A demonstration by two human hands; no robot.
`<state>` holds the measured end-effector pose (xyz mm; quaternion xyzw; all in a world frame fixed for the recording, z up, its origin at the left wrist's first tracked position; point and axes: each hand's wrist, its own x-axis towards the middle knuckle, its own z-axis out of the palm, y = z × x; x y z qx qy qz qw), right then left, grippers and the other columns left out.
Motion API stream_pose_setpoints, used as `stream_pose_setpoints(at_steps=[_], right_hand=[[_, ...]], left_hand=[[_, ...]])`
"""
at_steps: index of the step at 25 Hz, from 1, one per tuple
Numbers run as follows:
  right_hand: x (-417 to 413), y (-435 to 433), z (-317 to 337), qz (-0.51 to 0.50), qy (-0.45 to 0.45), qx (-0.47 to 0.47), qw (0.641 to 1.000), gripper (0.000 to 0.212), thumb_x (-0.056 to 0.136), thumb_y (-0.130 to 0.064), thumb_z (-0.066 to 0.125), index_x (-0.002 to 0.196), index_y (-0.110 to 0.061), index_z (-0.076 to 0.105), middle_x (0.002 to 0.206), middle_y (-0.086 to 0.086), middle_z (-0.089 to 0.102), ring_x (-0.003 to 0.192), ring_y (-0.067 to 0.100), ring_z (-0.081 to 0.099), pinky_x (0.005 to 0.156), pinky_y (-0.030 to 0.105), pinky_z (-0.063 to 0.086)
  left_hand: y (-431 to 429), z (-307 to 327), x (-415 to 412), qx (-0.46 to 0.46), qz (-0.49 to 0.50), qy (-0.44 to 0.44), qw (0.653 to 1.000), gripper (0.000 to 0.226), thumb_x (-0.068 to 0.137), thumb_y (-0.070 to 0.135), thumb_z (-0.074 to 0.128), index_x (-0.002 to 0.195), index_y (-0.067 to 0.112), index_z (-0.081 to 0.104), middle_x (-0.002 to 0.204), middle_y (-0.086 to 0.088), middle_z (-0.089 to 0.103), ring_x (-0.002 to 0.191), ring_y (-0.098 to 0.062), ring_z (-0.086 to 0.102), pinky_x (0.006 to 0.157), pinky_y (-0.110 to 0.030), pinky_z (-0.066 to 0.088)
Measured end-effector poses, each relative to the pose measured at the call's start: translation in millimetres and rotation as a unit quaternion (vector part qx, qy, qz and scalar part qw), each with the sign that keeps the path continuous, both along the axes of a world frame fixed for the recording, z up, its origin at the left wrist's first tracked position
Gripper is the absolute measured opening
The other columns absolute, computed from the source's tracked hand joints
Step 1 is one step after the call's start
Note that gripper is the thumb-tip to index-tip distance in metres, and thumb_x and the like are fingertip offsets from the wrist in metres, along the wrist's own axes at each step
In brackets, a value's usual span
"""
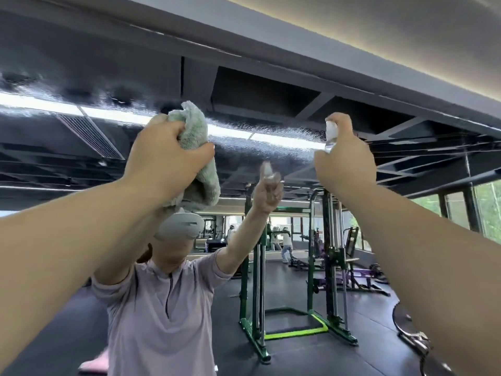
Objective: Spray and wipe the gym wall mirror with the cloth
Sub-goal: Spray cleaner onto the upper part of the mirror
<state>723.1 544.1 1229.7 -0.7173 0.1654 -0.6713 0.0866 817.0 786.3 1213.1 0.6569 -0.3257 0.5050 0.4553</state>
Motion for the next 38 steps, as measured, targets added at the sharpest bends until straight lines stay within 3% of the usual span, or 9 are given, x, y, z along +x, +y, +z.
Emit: stream_pose_setpoints(at_steps=[3, 7, 13, 20, 23, 26, 29, 33, 38], right_hand=[[-2, -46, 12, 0.017, 0.015, 0.006, 1.000, 0.065, 0.087, -0.008, 0.048, 0.142, -0.036, 0.028, 0.076, 0.000, 0.047, 0.065, 0.019, 0.047, 0.054, 0.030, 0.036], [-22, -91, 9, 0.010, -0.029, 0.021, 0.999, 0.058, 0.086, -0.009, 0.049, 0.137, -0.033, 0.032, 0.076, 0.000, 0.047, 0.063, 0.018, 0.047, 0.050, 0.028, 0.033], [-57, -158, -2, -0.014, -0.023, 0.042, 0.999, 0.060, 0.084, -0.007, 0.048, 0.135, -0.035, 0.033, 0.074, -0.002, 0.048, 0.060, 0.015, 0.046, 0.049, 0.028, 0.033], [-72, -242, 8, 0.020, -0.017, 0.003, 1.000, 0.058, 0.085, -0.008, 0.048, 0.134, -0.034, 0.032, 0.076, 0.001, 0.050, 0.062, 0.020, 0.049, 0.049, 0.027, 0.031], [-76, -288, 11, 0.026, -0.007, -0.023, 0.999, 0.060, 0.085, -0.008, 0.048, 0.137, -0.034, 0.032, 0.072, -0.006, 0.043, 0.063, 0.019, 0.049, 0.052, 0.028, 0.037], [-93, -345, 15, 0.033, -0.021, -0.028, 0.999, 0.062, 0.085, -0.008, 0.048, 0.138, -0.035, 0.031, 0.078, 0.002, 0.050, 0.067, 0.024, 0.051, 0.054, 0.030, 0.037], [-106, -394, 16, 0.033, -0.018, -0.005, 0.999, 0.055, 0.085, -0.008, 0.050, 0.133, -0.030, 0.034, 0.086, 0.006, 0.055, 0.070, 0.026, 0.051, 0.050, 0.028, 0.030], [-124, -447, 6, 0.049, -0.017, 0.055, 0.997, 0.065, 0.087, -0.008, 0.046, 0.142, -0.037, 0.027, 0.092, 0.005, 0.054, 0.074, 0.027, 0.054, 0.057, 0.030, 0.038], [-141, -496, -7, 0.048, -0.027, 0.107, 0.993, 0.054, 0.090, -0.012, 0.047, 0.135, -0.035, 0.030, 0.082, 0.005, 0.058, 0.066, 0.020, 0.053, 0.051, 0.028, 0.035]], left_hand=[[-46, 11, -10, -0.008, 0.011, 0.005, 1.000, 0.014, 0.083, 0.035, 0.065, 0.078, 0.022, 0.060, 0.097, -0.002, 0.051, 0.081, -0.018, 0.047, 0.072, -0.026, 0.031], [-89, 20, -19, 0.001, 0.013, -0.003, 1.000, 0.017, 0.084, 0.034, 0.065, 0.078, 0.021, 0.058, 0.099, 0.000, 0.047, 0.084, -0.017, 0.045, 0.073, -0.027, 0.031], [-157, 10, -35, 0.027, -0.011, 0.001, 1.000, 0.017, 0.085, 0.035, 0.065, 0.084, 0.019, 0.059, 0.102, 0.001, 0.045, 0.086, -0.017, 0.043, 0.075, -0.027, 0.029], [-255, 16, -70, 0.016, 0.012, -0.020, 1.000, 0.018, 0.085, 0.036, 0.064, 0.086, 0.019, 0.059, 0.098, 0.001, 0.044, 0.083, -0.013, 0.040, 0.065, -0.014, 0.023], [-303, 11, -84, -0.005, 0.029, -0.006, 1.000, 0.019, 0.084, 0.037, 0.065, 0.087, 0.018, 0.061, 0.102, 0.001, 0.047, 0.088, -0.015, 0.043, 0.074, -0.021, 0.028], [-355, 3, -102, -0.021, 0.033, 0.020, 0.999, 0.019, 0.084, 0.036, 0.066, 0.083, 0.018, 0.060, 0.104, 0.001, 0.047, 0.087, -0.017, 0.045, 0.075, -0.026, 0.031], [-394, 1, -115, -0.003, 0.043, 0.029, 0.999, 0.019, 0.084, 0.036, 0.065, 0.078, 0.020, 0.059, 0.102, -0.001, 0.048, 0.084, -0.017, 0.045, 0.072, -0.025, 0.029], [-434, 7, -128, 0.001, 0.044, 0.027, 0.999, 0.020, 0.085, 0.036, 0.065, 0.082, 0.018, 0.060, 0.100, 0.000, 0.046, 0.084, -0.018, 0.044, 0.073, -0.027, 0.029], [-473, 1, -134, 0.036, 0.039, 0.031, 0.998, 0.019, 0.085, 0.037, 0.065, 0.084, 0.020, 0.059, 0.100, -0.001, 0.046, 0.086, -0.020, 0.046, 0.075, -0.030, 0.031]])
